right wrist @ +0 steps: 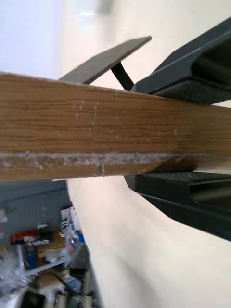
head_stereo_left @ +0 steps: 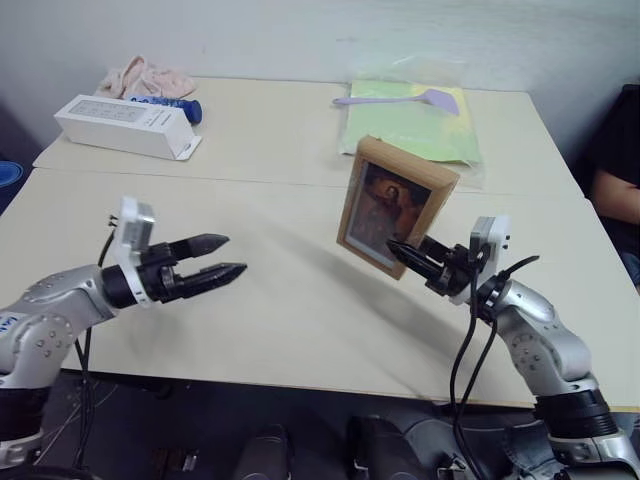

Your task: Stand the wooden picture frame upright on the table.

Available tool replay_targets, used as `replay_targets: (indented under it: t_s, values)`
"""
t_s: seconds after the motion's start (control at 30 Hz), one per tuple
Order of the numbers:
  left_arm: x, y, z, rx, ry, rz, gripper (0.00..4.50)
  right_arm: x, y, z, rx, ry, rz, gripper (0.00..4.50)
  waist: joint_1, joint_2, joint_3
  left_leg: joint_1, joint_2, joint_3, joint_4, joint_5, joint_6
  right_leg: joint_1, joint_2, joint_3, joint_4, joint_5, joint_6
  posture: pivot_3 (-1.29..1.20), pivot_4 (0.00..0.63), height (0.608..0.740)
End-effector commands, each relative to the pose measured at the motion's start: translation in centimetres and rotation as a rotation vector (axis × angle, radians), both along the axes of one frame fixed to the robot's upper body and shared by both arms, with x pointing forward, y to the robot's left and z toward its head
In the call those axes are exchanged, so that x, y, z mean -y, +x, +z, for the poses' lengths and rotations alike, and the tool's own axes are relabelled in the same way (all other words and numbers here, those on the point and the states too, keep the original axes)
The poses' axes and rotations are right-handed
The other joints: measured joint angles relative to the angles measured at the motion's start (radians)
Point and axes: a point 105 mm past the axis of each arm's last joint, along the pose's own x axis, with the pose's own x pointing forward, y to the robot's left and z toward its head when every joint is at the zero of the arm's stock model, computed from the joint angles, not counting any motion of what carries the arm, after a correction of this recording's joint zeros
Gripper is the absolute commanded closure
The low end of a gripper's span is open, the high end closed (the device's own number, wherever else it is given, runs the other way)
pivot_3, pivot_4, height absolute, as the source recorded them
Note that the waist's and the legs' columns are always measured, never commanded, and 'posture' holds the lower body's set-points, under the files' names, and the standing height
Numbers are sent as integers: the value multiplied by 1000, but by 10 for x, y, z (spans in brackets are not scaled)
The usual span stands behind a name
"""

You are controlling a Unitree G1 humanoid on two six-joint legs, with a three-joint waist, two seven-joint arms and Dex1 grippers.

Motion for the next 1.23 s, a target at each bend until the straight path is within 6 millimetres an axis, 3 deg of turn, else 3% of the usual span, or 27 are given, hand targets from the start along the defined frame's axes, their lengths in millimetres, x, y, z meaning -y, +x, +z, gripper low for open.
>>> replay_targets:
  t_s: [0.03,0.23,0.53,0.7,0.87,1.0,1.1,1.23]
  values:
    - [6,-7,-2,47,31,-48,0,12,11,9,-63,111,-43,3240,-6,0,0,0,0,0,-1,0,0,-1,0,0,-1,0,0,0,150,740]
    - [4,-5,-4,80,64,-50,0,10,8,-32,-108,-3,-3,3240,-17,1,1,-1,0,2,-4,0,0,-2,1,0,-1,0,1,0,150,740]
    - [-17,5,-10,144,153,35,0,17,3,-57,21,-171,-5,3240,-21,1,0,4,-1,3,-3,1,1,2,1,2,1,1,2,0,150,740]
    - [-28,5,-17,143,183,56,0,22,4,-47,93,-181,-22,1592,-20,0,0,2,-1,3,-3,1,1,1,0,1,0,1,2,0,150,740]
    - [-54,-1,-38,135,299,114,0,33,-16,-36,150,-273,35,25,-23,2,1,1,0,3,-4,1,1,-1,1,1,-1,1,2,0,150,740]
    - [-69,-8,-50,143,373,147,0,54,-31,-32,273,-452,20,25,-20,2,1,1,0,3,-4,1,1,-1,1,1,-2,1,2,0,150,740]
    - [-79,-13,-57,183,453,175,0,76,-50,-40,429,-735,70,25,-17,2,1,1,-1,3,-4,0,2,0,0,1,-1,1,2,0,150,740]
    - [-86,-15,-60,213,469,219,0,90,-62,-48,458,-825,103,25,-17,1,1,3,-1,3,-4,0,2,2,0,1,-1,1,2,0,150,740]
